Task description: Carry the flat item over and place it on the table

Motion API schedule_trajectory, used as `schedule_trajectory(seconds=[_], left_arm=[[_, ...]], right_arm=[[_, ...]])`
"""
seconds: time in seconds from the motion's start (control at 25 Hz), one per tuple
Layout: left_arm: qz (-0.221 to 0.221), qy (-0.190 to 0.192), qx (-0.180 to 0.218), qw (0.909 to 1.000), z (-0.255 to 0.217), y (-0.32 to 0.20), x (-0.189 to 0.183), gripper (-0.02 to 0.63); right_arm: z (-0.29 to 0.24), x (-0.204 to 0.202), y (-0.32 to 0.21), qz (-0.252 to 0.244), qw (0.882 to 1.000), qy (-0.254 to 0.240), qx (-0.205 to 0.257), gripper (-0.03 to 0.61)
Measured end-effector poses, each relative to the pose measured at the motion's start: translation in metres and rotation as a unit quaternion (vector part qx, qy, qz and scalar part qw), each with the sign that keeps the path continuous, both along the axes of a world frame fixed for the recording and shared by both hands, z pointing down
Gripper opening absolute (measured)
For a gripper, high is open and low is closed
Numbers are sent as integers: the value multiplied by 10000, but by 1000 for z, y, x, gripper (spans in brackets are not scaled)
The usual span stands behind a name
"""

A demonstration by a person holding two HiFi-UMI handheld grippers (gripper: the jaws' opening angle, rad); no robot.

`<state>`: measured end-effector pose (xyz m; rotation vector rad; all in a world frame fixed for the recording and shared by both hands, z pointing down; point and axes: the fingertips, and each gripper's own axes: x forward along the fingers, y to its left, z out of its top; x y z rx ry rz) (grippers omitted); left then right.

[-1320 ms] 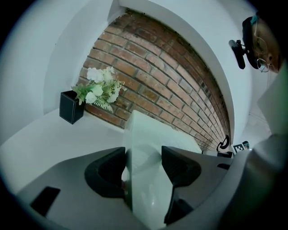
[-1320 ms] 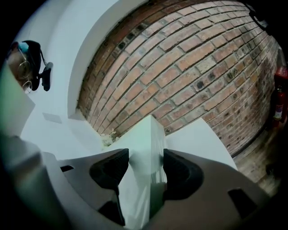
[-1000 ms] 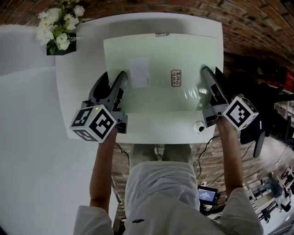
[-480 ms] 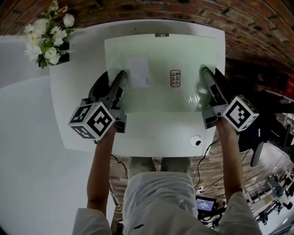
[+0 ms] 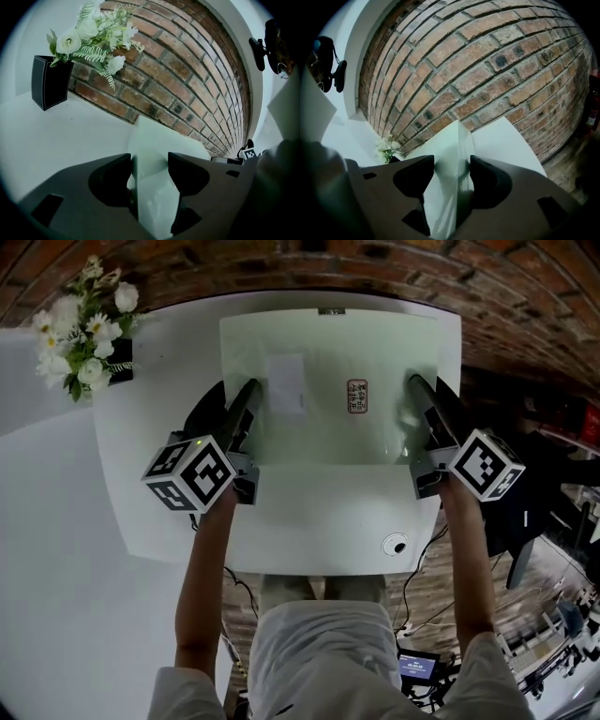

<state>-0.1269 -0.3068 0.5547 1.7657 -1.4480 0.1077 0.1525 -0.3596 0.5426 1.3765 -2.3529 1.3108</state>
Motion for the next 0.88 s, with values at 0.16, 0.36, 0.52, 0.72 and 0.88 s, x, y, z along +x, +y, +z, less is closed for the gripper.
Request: schedule_trajectory(seconds=[0.16, 0.36, 0.52, 0.72, 0.88], left_arm=[[-34, -26, -42, 10000, 6, -9, -3, 256], [-19, -318, -83, 9995, 10, -19, -3, 253], [-1, -565, -48, 9984, 11, -23, -3, 250], [-5, -650, -6, 9979, 10, -23, -3, 249], [-13, -958, 73, 9954, 5, -22, -2, 242]], right_arm=[[9, -4, -11, -26, 10000, -22, -75, 264], [20, -5, -16, -1, 9999, 9, -124, 262], [23, -7, -18, -36, 9996, 268, -68, 262], [23, -5, -18, -35, 9997, 206, -108, 262], [22, -5, -18, -35, 9997, 215, -143, 262]])
